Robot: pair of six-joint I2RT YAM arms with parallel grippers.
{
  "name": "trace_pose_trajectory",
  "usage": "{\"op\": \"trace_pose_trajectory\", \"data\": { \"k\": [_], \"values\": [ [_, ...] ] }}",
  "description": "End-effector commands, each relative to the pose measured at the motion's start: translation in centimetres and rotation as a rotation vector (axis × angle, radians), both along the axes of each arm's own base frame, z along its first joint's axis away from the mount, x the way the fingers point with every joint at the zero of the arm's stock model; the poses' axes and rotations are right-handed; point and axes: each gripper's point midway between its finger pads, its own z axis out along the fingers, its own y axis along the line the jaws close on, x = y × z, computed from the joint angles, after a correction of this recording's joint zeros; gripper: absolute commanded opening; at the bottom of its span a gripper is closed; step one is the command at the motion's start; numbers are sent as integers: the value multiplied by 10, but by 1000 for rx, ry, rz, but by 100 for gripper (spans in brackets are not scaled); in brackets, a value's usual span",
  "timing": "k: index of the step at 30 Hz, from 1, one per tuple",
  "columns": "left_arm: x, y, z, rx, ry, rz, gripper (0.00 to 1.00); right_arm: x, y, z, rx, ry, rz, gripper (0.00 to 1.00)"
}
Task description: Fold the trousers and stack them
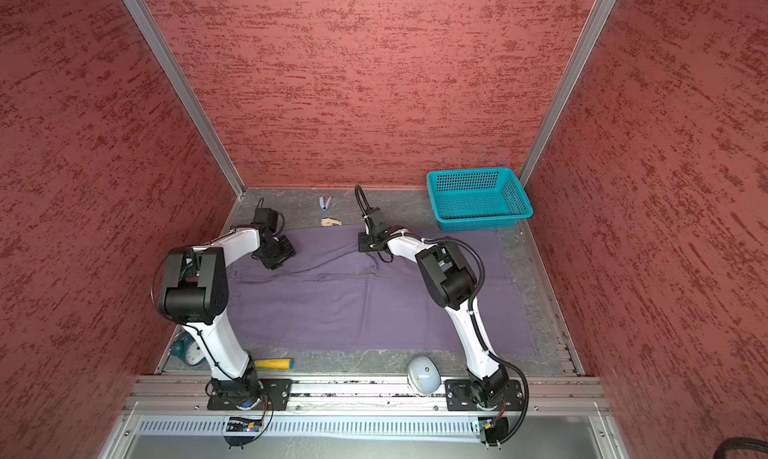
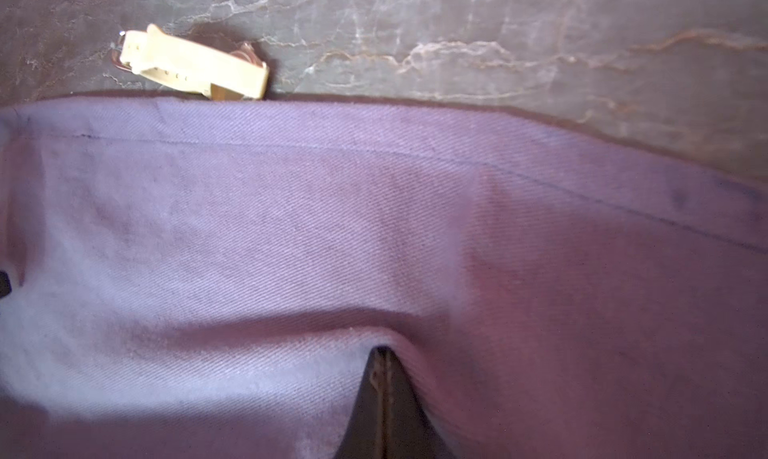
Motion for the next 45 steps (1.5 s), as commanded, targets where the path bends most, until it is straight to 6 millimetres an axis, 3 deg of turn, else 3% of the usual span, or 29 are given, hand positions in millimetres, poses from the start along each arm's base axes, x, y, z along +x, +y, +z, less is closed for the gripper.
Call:
{"op": "trace_pose_trajectory", "data": {
  "k": [1,5,8,12,15,17,21,25,29,32,36,42,45],
  "values": [
    [8,13,-1,76,-16,-19,52,-25,-27,-28,-106,85,-7,0],
    [10,26,6,104,-22,-2,52,-42,-39,-18,-95,80,-22,1],
    [7,27,22,92,-53,13,52,-50,-48,3,-86,53,-40,1],
    [2,16,68,92,-165,-3,53,-56,-58,50,-83,-2,-56,1],
    [-13,12,106,103,-233,-4,53,-66,-78,82,-105,-24,-103,3],
    [-29,10,124,103,-270,-5,54,-78,-104,90,-120,2,-179,5],
    [-66,7,147,82,-330,6,57,-116,-182,87,-117,116,-409,8],
    [-100,4,149,50,-357,7,60,-165,-270,83,-87,193,-678,11],
    [-116,-4,144,5,-356,-14,61,-203,-335,86,-9,246,-906,12],
    [-121,-15,135,-58,-333,-34,61,-222,-374,89,74,269,-1055,20],
    [-128,-23,125,-107,-311,-41,61,-239,-413,97,175,248,-1211,41],
    [-137,-24,118,-121,-296,-48,62,-283,-463,87,139,286,-1463,84],
    [-139,-25,114,-129,-292,-48,62,-309,-482,74,105,305,-1589,97]
  ]
}}
